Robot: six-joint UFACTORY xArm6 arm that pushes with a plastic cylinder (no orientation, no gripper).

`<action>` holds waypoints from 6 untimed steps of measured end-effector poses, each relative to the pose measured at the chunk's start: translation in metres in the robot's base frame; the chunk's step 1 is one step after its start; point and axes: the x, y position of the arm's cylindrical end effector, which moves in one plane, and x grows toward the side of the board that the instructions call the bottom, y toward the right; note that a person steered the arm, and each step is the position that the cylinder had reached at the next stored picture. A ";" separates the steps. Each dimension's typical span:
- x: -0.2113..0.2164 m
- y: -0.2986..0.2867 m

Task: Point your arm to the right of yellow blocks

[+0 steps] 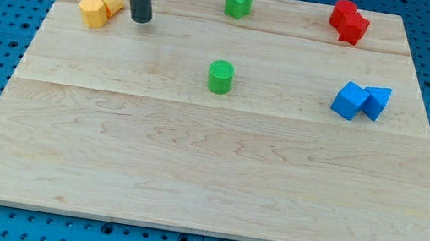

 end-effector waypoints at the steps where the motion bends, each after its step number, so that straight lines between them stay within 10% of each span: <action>1: 0.000 0.000; 6: 0.014 0.007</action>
